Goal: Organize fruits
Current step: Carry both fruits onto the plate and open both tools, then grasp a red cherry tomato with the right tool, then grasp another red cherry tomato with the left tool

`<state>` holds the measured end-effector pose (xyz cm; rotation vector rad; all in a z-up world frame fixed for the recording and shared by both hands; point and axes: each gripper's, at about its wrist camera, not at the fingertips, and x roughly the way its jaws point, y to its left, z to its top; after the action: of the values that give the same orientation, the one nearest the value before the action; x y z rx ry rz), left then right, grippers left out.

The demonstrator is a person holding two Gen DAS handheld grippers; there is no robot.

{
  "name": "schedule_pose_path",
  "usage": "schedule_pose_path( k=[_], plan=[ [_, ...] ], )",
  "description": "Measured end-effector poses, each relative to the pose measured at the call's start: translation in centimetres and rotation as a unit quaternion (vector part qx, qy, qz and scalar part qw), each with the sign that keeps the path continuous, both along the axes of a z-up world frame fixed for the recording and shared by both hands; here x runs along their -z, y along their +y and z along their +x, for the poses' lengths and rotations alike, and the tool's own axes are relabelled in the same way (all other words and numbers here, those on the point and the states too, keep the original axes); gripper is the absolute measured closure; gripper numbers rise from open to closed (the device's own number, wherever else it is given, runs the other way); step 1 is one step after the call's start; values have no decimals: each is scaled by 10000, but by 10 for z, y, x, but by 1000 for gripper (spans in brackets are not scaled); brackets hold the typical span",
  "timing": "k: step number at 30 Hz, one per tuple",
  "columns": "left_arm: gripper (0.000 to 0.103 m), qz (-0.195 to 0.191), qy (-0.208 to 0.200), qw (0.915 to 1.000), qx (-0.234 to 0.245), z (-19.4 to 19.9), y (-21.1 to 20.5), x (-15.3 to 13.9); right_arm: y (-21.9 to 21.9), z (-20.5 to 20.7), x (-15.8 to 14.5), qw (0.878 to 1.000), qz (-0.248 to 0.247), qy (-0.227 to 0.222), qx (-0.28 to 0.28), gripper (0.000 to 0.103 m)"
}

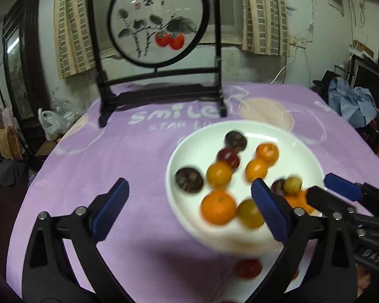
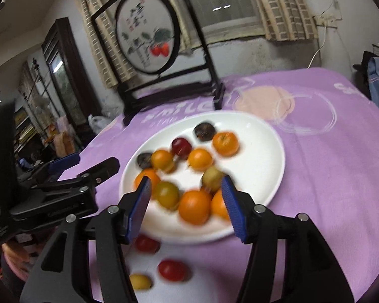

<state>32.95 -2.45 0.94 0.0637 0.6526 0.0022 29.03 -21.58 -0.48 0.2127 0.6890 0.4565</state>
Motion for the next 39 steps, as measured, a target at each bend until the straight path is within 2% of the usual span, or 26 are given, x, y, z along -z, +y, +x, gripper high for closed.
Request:
schedule_pose_path(
  k=[4, 8, 11, 14, 17, 21, 27, 29, 31, 33, 35, 37, 39],
  plan=[
    [4, 33, 138, 9998, -165, -29, 22, 17, 10, -25, 8, 9992, -324, 85, -233, 45],
    [4, -98, 284, 9992, -280, -52, 44, 29, 19, -33, 25, 9968, -521, 396, -450, 54],
    [4, -145, 232, 9993, -242, -64, 53, 30, 22, -31, 32, 9957, -583, 519, -508, 58],
    [4, -75, 70, 9995, -293, -69, 53, 26, 24, -28, 38, 9945, -660, 611, -534, 61],
    [4, 164, -96, 9992, -340, -73, 48, 23, 27, -26, 43, 9933, -686, 721, -592, 64],
    [4, 244, -104, 9994, -212, -74, 42, 22, 32, -25, 49, 9915, -858, 772, -609, 68],
    [4, 301, -104, 9994, -106, -75, 39, 23, 31, -26, 48, 9919, -849, 734, -591, 74],
    [4, 182, 11, 9998, 49, -74, 40, 23, 24, -27, 42, 9942, -681, 663, -509, 74],
    [4, -35, 287, 9971, 700, -77, 37, 26, 19, -27, 37, 9957, -528, 608, -447, 74],
    [4, -91, 369, 9915, 1245, -84, 31, 28, 14, -28, 33, 9968, -431, 561, -385, 73],
    [6, 80, 359, 9816, 1875, -96, 20, 32, 10, -28, 31, 9972, -384, 558, -310, 73],
    [10, 430, 255, 9693, 2407, -109, 7, 38, 8, -27, 32, 9972, -346, 618, -250, 73],
    [15, 703, 205, 9619, 2634, -118, 0, 43, 4, -26, 33, 9970, -297, 687, -180, 73]
  ],
)
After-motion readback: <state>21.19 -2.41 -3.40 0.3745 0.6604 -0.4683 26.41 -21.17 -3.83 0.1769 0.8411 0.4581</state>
